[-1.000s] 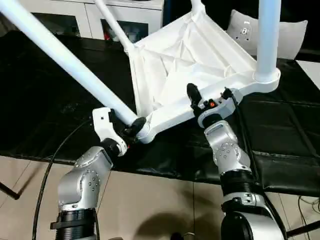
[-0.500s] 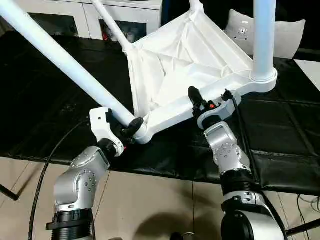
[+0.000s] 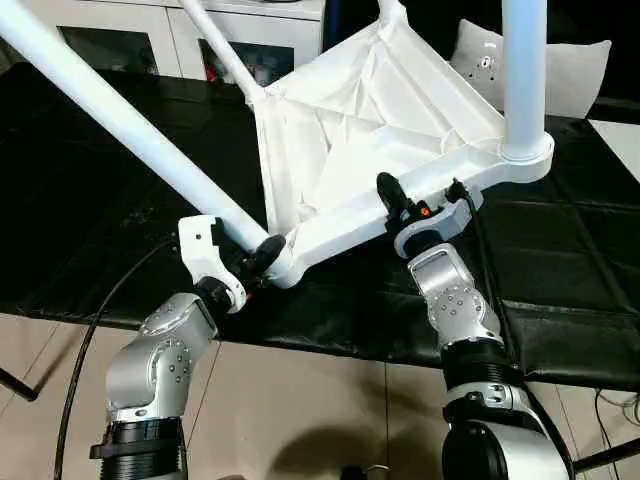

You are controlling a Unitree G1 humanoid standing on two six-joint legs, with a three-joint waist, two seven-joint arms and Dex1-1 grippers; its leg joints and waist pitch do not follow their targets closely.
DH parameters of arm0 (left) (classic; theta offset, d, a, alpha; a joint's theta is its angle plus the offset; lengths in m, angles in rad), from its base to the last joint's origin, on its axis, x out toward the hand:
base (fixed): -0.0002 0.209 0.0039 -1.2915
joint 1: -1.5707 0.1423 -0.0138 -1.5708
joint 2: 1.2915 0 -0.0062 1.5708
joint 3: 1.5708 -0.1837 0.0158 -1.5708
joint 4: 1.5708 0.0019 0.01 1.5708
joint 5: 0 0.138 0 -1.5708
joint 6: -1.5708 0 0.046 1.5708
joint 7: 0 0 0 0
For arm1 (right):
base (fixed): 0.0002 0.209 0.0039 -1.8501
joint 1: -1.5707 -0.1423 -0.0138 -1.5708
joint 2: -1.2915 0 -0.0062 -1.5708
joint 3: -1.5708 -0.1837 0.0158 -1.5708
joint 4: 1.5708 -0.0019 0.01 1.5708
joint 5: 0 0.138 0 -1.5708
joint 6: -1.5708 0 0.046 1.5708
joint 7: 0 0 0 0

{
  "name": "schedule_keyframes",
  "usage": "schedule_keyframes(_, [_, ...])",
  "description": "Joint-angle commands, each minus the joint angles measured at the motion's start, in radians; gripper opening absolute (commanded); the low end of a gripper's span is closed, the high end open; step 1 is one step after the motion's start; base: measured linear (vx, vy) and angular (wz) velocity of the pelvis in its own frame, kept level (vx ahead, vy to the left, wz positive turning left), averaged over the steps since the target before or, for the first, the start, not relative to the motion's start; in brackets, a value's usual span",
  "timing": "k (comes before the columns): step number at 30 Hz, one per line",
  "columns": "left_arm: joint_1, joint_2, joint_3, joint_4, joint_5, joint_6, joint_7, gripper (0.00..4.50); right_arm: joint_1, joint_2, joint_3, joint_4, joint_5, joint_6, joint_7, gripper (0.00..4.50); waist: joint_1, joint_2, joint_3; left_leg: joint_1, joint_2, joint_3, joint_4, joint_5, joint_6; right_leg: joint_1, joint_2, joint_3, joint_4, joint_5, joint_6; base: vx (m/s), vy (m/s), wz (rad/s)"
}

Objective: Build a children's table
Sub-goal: Flip table

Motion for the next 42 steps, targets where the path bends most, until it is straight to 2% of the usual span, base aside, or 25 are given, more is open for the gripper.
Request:
schedule_keyframes(1, [0.036,-0.011,-0.069,-0.004,-0.007,0.045,-0.041,2.74,-0.054,0.011,0.016,-0.051,-0.009,-0.019,-0.011,2.09,-0.004,0.009,-0.088,-0.009,0.051,-0.005,-0.067,0.075,0.116,0.073,-0.087,0.064,-0.048,-0.225,-0.138,0.000,0.000,0.00])
schedule_keyframes(4, [0.040,-0.010,-0.069,-0.007,-0.007,0.042,-0.042,2.74,-0.055,0.010,0.013,-0.053,-0.009,-0.022,-0.016,2.09,-0.008,0.008,-0.087,-0.010,0.050,-0.004,-0.067,0.070,0.119,0.074,-0.085,0.063,-0.049,-0.222,-0.142,0.000,0.000,0.00])
schedule_keyframes(7, [0.085,-0.001,-0.073,-0.055,-0.025,0.052,-0.058,2.74,-0.064,-0.007,-0.009,-0.070,-0.003,-0.034,-0.042,2.09,-0.009,0.005,-0.088,-0.011,0.051,-0.004,-0.068,0.055,0.108,0.077,-0.087,0.063,-0.050,-0.246,-0.135,0.000,0.000,0.00])
schedule_keyframes(8, [0.103,0.002,-0.074,-0.073,-0.033,0.057,-0.065,2.74,-0.068,-0.015,-0.017,-0.078,-0.002,-0.038,-0.053,2.09,-0.014,0.007,-0.086,-0.012,0.051,-0.003,-0.068,0.049,0.108,0.074,-0.085,0.063,-0.051,-0.248,-0.136,0.000,0.000,0.00])
schedule_keyframes(10, [0.131,0.009,-0.075,-0.100,-0.038,0.035,-0.081,2.74,-0.077,-0.038,-0.041,-0.091,0.007,-0.044,-0.069,2.09,-0.020,0.004,-0.087,-0.015,0.048,-0.004,-0.068,0.044,0.108,0.078,-0.085,0.063,-0.050,-0.251,-0.132,0.000,0.000,0.00])
schedule_keyframes(11, [0.135,0.008,-0.074,-0.105,-0.045,0.024,-0.087,2.74,-0.078,-0.044,-0.045,-0.095,0.011,-0.044,-0.072,2.09,-0.025,-0.002,-0.086,-0.017,0.046,-0.002,-0.067,0.032,0.111,0.077,-0.084,0.062,-0.055,-0.270,-0.123,0.000,0.000,0.00])
schedule_keyframes(17, [0.127,0.011,-0.099,-0.116,-0.045,-0.011,-0.111,2.74,-0.061,-0.046,-0.036,-0.123,0.012,-0.036,-0.080,2.08,-0.030,0.001,-0.086,-0.013,0.044,-0.002,-0.068,0.018,0.104,0.073,-0.082,0.061,-0.062,-0.320,-0.092,0.000,0.000,0.00])
schedule_keyframes(18, [0.122,0.010,-0.102,-0.114,-0.041,-0.023,-0.115,2.74,-0.057,-0.042,-0.036,-0.133,0.017,-0.034,-0.086,2.07,-0.029,0.002,-0.086,-0.012,0.044,-0.001,-0.067,0.024,0.104,0.071,-0.081,0.061,-0.061,-0.314,-0.092,0.000,0.000,0.00])
schedule_keyframes(19, [0.119,0.010,-0.104,-0.113,-0.038,-0.034,-0.119,3.01,-0.053,-0.039,-0.035,-0.144,0.021,-0.033,-0.091,2.07,-0.028,0.002,-0.088,-0.013,0.045,-0.002,-0.067,0.039,0.106,0.072,-0.079,0.062,-0.056,-0.290,-0.094,0.000,0.000,0.00])
schedule_keyframes(20, [0.115,0.008,-0.104,-0.111,-0.038,-0.044,-0.124,3.16,-0.049,-0.036,-0.037,-0.155,0.029,-0.029,-0.094,2.07,-0.023,0.006,-0.088,-0.007,0.047,-0.001,-0.066,0.050,0.110,0.066,-0.079,0.062,-0.057,-0.270,-0.100,0.000,0.000,0.00])
schedule_keyframes(24, [0.105,0.016,-0.117,-0.103,-0.045,-0.068,-0.164,3.17,-0.038,-0.028,-0.039,-0.181,0.049,-0.011,-0.105,2.06,-0.014,0.006,-0.092,-0.011,0.049,-0.003,-0.065,0.090,0.121,0.070,-0.080,0.063,-0.044,-0.207,-0.117,0.000,0.000,0.00])
schedule_keyframes(25, [0.104,0.022,-0.123,-0.091,-0.055,-0.085,-0.200,3.51,-0.021,-0.025,-0.029,-0.206,0.048,-0.003,-0.106,2.05,-0.013,0.007,-0.095,-0.014,0.047,-0.003,-0.063,0.112,0.128,0.071,-0.079,0.063,-0.039,-0.177,-0.122,0.000,0.000,0.00])
schedule_keyframes(28, [0.141,0.067,-0.141,-0.088,-0.060,-0.101,-0.274,3.63,0.005,-0.029,-0.032,-0.258,0.039,0.003,-0.131,2.05,-0.008,0.008,-0.100,-0.017,0.042,-0.003,-0.056,0.172,0.157,0.070,-0.077,0.066,-0.029,-0.106,-0.127,0.000,0.000,0.00])
schedule_keyframes(29, [0.142,0.068,-0.142,-0.089,-0.060,-0.101,-0.276,3.79,0.006,-0.030,-0.032,-0.259,0.039,0.003,-0.131,2.05,-0.007,0.006,-0.100,-0.017,0.042,-0.001,-0.055,0.184,0.168,0.067,-0.077,0.067,-0.024,-0.089,-0.135,0.000,0.000,0.00])
schedule_keyframes(30, [0.173,0.113,-0.167,-0.112,-0.042,-0.096,-0.308,3.95,0.013,-0.045,-0.026,-0.290,0.022,0.002,-0.142,2.05,-0.005,0.006,-0.099,-0.019,0.040,0.000,-0.055,0.178,0.170,0.067,-0.077,0.067,-0.026,-0.096,-0.135,0.000,0.000,0.00])
schedule_keyframes(32, [0.205,0.164,-0.198,-0.152,-0.021,-0.090,-0.339,4.03,0.020,-0.070,-0.013,-0.325,-0.006,0.013,-0.161,2.05,-0.002,0.007,-0.093,-0.017,0.042,0.003,-0.059,0.123,0.151,0.064,-0.076,0.067,-0.034,-0.186,-0.117,0.000,0.000,0.00])
schedule_keyframes(33, [0.219,0.191,-0.207,-0.192,-0.014,-0.090,-0.350,4.06,0.024,-0.095,-0.001,-0.349,-0.032,0.035,-0.179,2.05,-0.002,0.006,-0.092,-0.014,0.042,0.004,-0.059,0.112,0.142,0.062,-0.074,0.067,-0.036,-0.202,-0.111,0.000,0.000,0.00])
schedule_keyframes(35, [0.226,0.220,-0.215,-0.245,-0.014,-0.079,-0.357,4.32,0.030,-0.132,0.022,-0.374,-0.083,0.070,-0.215,2.05,0.000,0.008,-0.085,-0.013,0.043,0.006,-0.064,0.065,0.100,0.062,-0.069,0.067,-0.042,-0.251,-0.087,0.000,0.000,0.00])
schedule_keyframes(36, [0.221,0.265,-0.238,-0.310,-0.005,-0.057,-0.371,4.40,0.033,-0.166,0.032,-0.397,-0.128,0.110,-0.267,2.05,0.000,-0.002,-0.083,-0.012,0.045,0.005,-0.067,0.053,0.084,0.063,-0.068,0.066,-0.044,-0.267,-0.077,0.000,0.000,0.00])
schedule_keyframes(37, [0.211,0.294,-0.252,-0.354,-0.005,-0.035,-0.381,4.40,0.035,-0.186,0.035,-0.410,-0.157,0.132,-0.302,2.05,0.002,0.003,-0.082,-0.011,0.044,0.004,-0.069,0.032,0.062,0.064,-0.068,0.067,-0.041,-0.292,-0.065,0.000,0.000,0.00])
schedule_keyframes(38, [0.211,0.294,-0.252,-0.354,-0.005,-0.035,-0.381,4.40,0.035,-0.186,0.035,-0.410,-0.157,0.132,-0.302,2.05,0.000,0.002,-0.077,-0.008,0.041,0.007,-0.070,-0.006,0.043,0.061,-0.067,0.067,-0.051,-0.344,-0.047,0.000,0.000,0.00])
schedule_keyframes(39, [0.199,0.314,-0.255,-0.382,-0.010,-0.020,-0.390,4.42,0.039,-0.204,0.043,-0.421,-0.182,0.150,-0.320,2.05,0.000,0.001,-0.075,-0.006,0.036,0.011,-0.069,-0.026,0.036,0.060,-0.066,0.067,-0.057,-0.377,-0.033,0.000,0.000,0.00])
schedule_keyframes(40, [0.174,0.350,-0.258,-0.423,-0.020,0.011,-0.402,4.42,0.046,-0.233,0.059,-0.438,-0.217,0.175,-0.338,2.05,-0.001,-0.008,-0.075,-0.005,0.032,0.014,-0.068,-0.048,0.027,0.058,-0.065,0.068,-0.065,-0.429,-0.008,0.000,0.000,0.00])
schedule_keyframes(41, [0.143,0.375,-0.248,-0.443,-0.032,0.035,-0.407,4.42,0.048,-0.253,0.071,-0.448,-0.243,0.201,-0.355,2.02,0.000,-0.011,-0.077,-0.007,0.030,0.015,-0.067,-0.046,0.026,0.057,-0.063,0.068,-0.066,-0.449,0.015,-0.056,-0.013,0.11])
schedule_keyframes(42, [0.122,0.391,-0.240,-0.455,-0.042,0.051,-0.409,4.40,0.050,-0.266,0.079,-0.455,-0.258,0.218,-0.367,2.02,0.000,-0.010,-0.075,-0.007,0.029,0.014,-0.068,-0.047,0.020,0.056,-0.061,0.067,-0.064,-0.458,0.024,0.000,0.000,0.00])
